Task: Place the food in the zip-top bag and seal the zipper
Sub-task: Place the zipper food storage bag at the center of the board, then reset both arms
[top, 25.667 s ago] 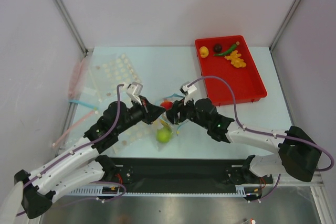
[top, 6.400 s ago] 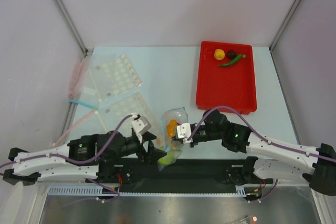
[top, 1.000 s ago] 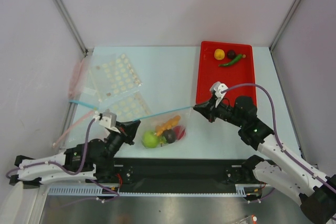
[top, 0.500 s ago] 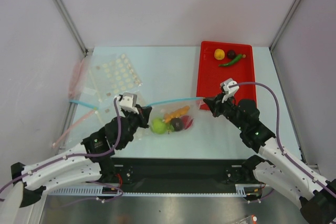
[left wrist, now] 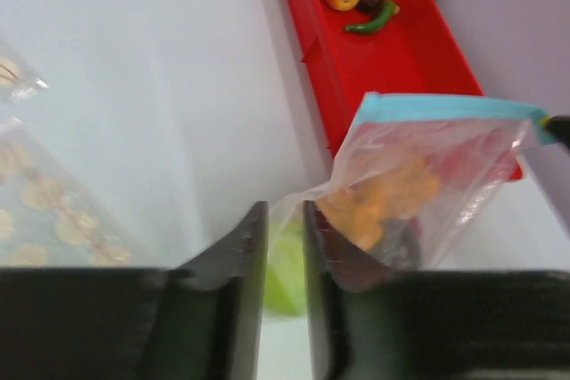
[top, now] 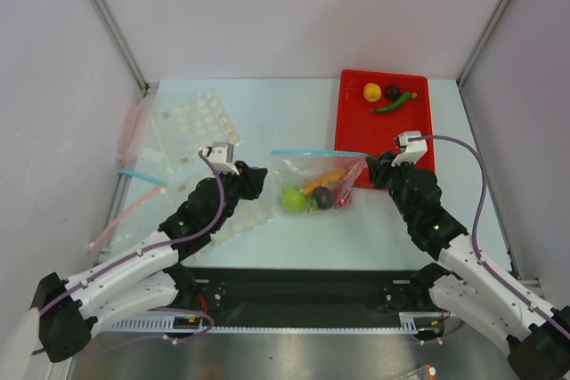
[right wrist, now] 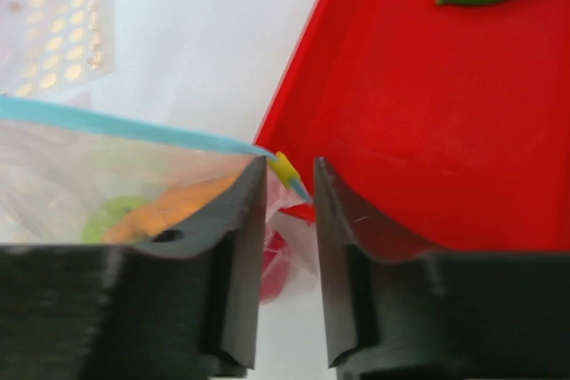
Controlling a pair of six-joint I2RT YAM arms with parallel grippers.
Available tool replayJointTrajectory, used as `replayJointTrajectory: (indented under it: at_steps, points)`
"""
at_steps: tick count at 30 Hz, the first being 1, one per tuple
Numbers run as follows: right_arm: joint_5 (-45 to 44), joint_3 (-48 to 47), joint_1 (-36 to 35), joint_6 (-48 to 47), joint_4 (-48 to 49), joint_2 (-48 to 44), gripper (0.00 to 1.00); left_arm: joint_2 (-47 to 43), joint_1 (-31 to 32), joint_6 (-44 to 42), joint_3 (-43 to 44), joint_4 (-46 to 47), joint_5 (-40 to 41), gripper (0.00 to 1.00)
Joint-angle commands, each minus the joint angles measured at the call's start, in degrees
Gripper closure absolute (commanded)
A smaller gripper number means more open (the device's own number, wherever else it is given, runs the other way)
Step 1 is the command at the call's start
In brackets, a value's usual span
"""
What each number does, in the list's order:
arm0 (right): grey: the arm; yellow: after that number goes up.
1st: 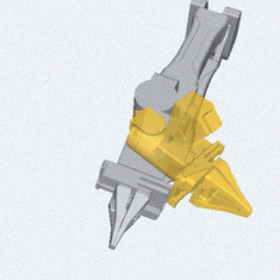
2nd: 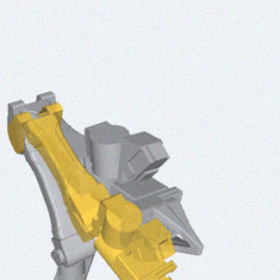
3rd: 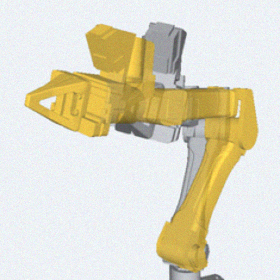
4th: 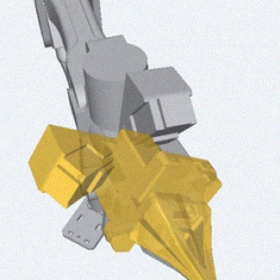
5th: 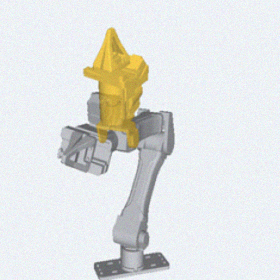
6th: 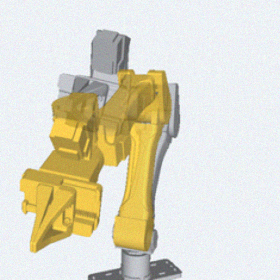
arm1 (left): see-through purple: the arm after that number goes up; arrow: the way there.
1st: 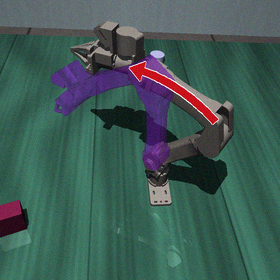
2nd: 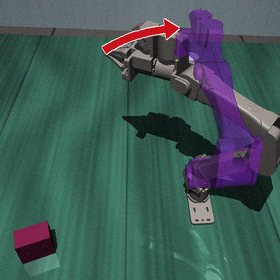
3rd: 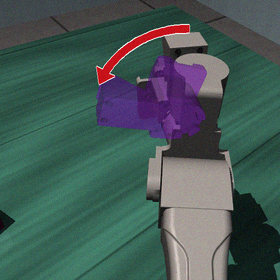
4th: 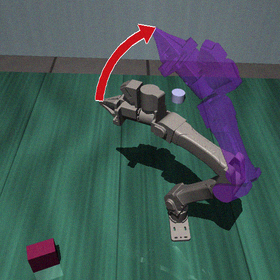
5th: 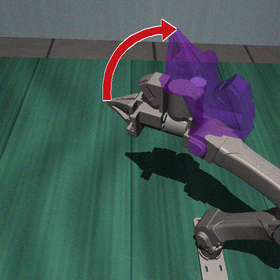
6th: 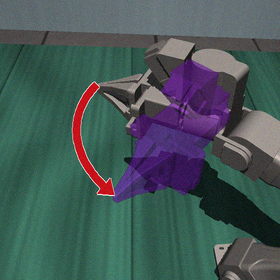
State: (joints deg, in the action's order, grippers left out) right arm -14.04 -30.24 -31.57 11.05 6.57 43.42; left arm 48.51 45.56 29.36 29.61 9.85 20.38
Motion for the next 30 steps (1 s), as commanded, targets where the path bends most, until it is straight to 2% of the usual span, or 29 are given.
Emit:
replayJointTrajectory:
  at_steps: [1, 2, 3, 6, 8, 10, 16, 19, 21, 23, 27, 30]
  points:
    - [-8.01, 0.09, 0.55, 1.16, 2.74, -2.63, 0.65, -1.75, -0.83, -4.57, -1.13, 5.8, 1.59, 0.59]
    - [-10.54, 1.05, 0.55, 3.08, 4.23, -4.12, 0.47, -2.01, -0.82, -5.97, -1.65, 6.15, 0.29, 0.39]
    - [-11.78, 1.67, 0.55, 4.06, 4.85, -4.91, 0.25, -2.37, -0.82, -6.33, -1.57, 5.89, 0.01, 0.32]
    - [-17.5, 3.08, 0.63, 9.94, 4.78, -7.55, 0.03, -3.33, -0.82, -7.21, -1.83, 5.53, -0.61, 0.12]
    - [-22.68, 2.91, 0.55, 17.64, 1.29, -8.17, 0.0, -3.77, -0.91, -7.74, -2.09, 5.97, -1.65, 0.04]
    - [-26.02, 1.68, 0.63, 20.76, -0.93, -7.83, 0.0, -4.39, -0.82, -8.01, -2.27, 5.97, -1.92, 0.0]
    - [-28.49, -2.7, 0.63, 25.93, -5.42, -3.27, 0.0, -7.11, -0.82, -7.75, -3.59, 5.45, 0.88, 0.0]
    - [-28.24, -9.19, 0.55, 28.58, -13.4, -0.71, 0.0, -11.93, -0.82, -6.6, -5.52, 6.23, 3.6, 0.0]
    - [-27.97, -11.5, 0.55, 28.42, -17.98, 0.96, 0.0, -16.07, -0.82, -5.81, -7.36, 6.59, 5.36, 0.0]
    - [-25.26, -13.17, 0.55, 22.65, -20.26, 1.06, 0.0, -19.05, -0.82, -4.68, -9.2, 6.76, 8.7, 0.0]
    - [-24.27, -8.62, 0.63, 21.56, -17.39, -2.19, 0.0, -19.6, -0.82, -4.23, -10.71, 6.94, 9.86, 0.0]
    - [-27.78, -3.61, 0.81, 27.17, -16.15, -5.79, 0.0, -16.62, -0.82, -4.4, -9.48, 5.45, 7.83, 0.0]
